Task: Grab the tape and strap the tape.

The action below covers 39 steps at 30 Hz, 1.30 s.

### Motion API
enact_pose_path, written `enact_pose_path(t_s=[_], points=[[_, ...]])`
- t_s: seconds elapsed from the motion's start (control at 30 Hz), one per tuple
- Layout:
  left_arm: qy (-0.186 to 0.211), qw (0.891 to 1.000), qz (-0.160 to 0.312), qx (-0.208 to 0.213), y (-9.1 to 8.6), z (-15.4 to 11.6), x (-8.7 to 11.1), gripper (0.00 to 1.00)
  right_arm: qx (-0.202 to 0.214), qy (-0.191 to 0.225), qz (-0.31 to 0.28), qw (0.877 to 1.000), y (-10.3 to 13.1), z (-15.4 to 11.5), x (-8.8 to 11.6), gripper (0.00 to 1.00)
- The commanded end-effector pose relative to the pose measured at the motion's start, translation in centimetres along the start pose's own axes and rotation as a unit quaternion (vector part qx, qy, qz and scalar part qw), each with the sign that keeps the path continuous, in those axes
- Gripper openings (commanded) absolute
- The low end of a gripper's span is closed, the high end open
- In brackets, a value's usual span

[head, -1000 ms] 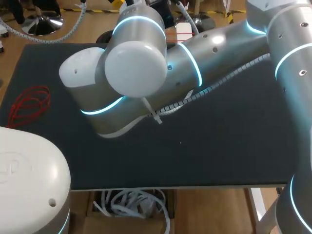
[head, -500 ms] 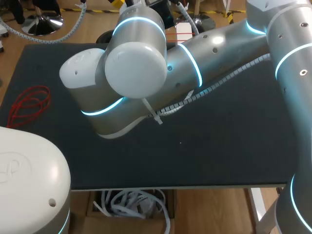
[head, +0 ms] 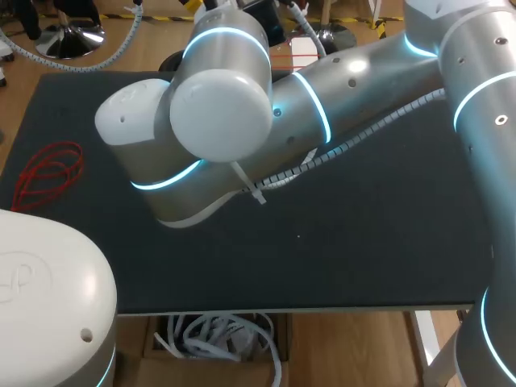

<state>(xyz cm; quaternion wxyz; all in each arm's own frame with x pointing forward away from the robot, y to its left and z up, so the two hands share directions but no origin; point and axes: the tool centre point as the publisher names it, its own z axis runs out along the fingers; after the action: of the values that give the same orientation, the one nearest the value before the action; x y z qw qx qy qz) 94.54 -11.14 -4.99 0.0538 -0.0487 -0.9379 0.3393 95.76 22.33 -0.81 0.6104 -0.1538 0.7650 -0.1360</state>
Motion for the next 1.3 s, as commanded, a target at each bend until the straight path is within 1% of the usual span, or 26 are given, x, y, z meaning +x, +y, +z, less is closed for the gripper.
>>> enact_pose_path(t_s=[0.03, 0.4, 0.7, 1.3], points=[[0.001, 1.0, -0.001, -0.002, 0.0, -0.1, 0.0, 0.0, 0.001, 0.003, -0.003, 1.0, 0.0, -0.1, 0.0, 0.0], [0.001, 1.0, -0.001, -0.002, 0.0, -0.1, 0.0, 0.0, 0.006, 0.003, 0.0, 1.0, -0.6, -0.1, -0.2, 0.0], [0.001, 1.0, -0.001, -0.002, 0.0, -0.1, 0.0, 0.0, 0.003, 0.004, -0.005, 1.0, -0.3, 0.2, 0.2, 0.0], [0.001, 1.0, -0.001, -0.002, 0.0, -0.1, 0.0, 0.0, -0.004, 0.006, -0.01, 1.0, 0.6, 0.3, 0.3, 0.0]])
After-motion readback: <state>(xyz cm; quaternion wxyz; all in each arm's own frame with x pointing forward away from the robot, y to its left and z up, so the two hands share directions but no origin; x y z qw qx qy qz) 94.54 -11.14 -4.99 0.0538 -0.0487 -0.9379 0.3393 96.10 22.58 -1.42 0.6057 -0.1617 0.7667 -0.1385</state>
